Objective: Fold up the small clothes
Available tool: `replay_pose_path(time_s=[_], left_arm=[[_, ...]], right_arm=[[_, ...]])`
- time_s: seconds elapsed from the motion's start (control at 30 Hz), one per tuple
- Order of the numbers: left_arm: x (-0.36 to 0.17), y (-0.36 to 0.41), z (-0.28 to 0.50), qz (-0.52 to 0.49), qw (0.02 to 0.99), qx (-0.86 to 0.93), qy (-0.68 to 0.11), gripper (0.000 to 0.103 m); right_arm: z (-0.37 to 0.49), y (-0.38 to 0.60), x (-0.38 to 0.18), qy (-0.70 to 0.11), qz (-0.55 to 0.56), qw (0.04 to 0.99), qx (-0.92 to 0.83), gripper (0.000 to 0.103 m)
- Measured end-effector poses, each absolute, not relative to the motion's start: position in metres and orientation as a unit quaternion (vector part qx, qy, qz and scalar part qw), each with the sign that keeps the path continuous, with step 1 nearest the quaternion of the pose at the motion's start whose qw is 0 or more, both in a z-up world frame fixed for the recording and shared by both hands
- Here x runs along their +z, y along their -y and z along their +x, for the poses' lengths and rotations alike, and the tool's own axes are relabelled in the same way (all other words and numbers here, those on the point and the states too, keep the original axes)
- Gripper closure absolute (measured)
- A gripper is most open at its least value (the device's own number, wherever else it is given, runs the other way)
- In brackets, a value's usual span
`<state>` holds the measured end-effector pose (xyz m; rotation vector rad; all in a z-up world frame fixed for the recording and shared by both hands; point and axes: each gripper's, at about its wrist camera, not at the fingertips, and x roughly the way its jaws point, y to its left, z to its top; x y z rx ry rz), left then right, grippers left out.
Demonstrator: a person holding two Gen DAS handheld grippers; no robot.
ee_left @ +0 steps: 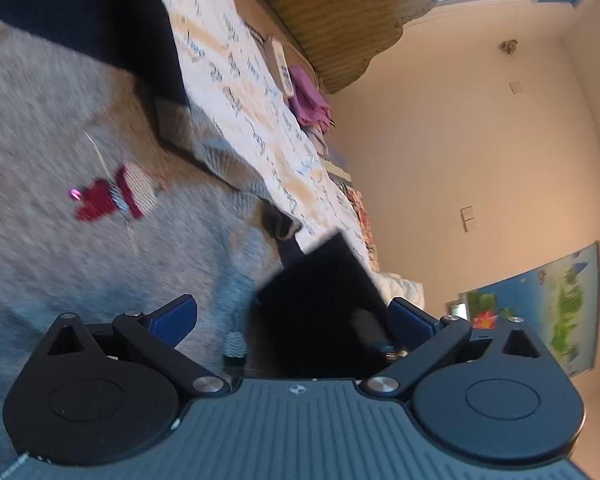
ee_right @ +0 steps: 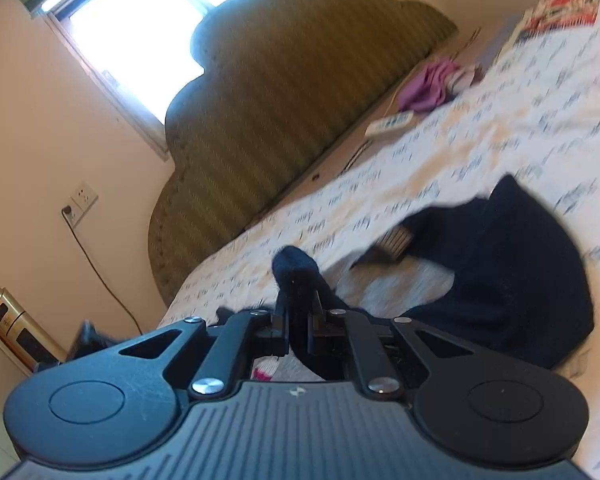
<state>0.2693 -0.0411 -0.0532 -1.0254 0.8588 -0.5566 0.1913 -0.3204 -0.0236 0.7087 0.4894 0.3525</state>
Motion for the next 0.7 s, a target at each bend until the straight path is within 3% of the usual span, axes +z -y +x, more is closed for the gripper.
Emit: replay_pose_path(time_s=[0.1,0.13,0.17,0.23,0.33,0.4,0.43,0.5,0.6,0.7], left_arm=[[-0.063,0.055,0.284,-0.474,0.731,-0.256,-0.419,0.002],[-0.068,0.061,0.289,-0.472,0.728,-0.253,-0.429,0.002],[-0.071,0.067,0.292,-0.468,0.725,-0.252,-0.438,0.0],[-0.074,0.076,0.295,-0.462,0.723,-0.262,-0.441,0.003],[-0.072,0.09,0.296,-0.425,0.748,-0.248,-0.446,0.017],[-0.073,0.097,0.297,-0.395,0.763,-0.23,-0.456,0.04],[-0.073,0.101,0.298,-0.375,0.772,-0.218,-0.464,0.047],[-0.074,0.111,0.303,-0.315,0.796,-0.198,-0.477,0.086],[-0.064,0.124,0.307,-0.238,0.822,-0.198,-0.479,0.1],[-0.046,0.127,0.312,-0.199,0.838,-0.21,-0.463,0.101]], right_arm=[[0.198,0.306,-0.036,-0.259,0.356,0.88,0.177,0.092],[0.197,0.304,-0.04,-0.268,0.364,0.874,0.178,0.081],[0.193,0.305,-0.041,-0.272,0.372,0.869,0.178,0.064],[0.178,0.314,-0.044,-0.27,0.388,0.865,0.171,0.043],[0.157,0.339,-0.06,-0.249,0.423,0.854,0.172,0.043],[0.141,0.35,-0.071,-0.242,0.43,0.859,0.14,0.042],[0.137,0.356,-0.079,-0.244,0.427,0.862,0.125,0.042],[0.129,0.363,-0.092,-0.242,0.425,0.866,0.108,0.045],[0.123,0.37,-0.1,-0.215,0.445,0.862,0.115,0.045],[0.119,0.369,-0.1,-0.203,0.434,0.869,0.122,0.045]])
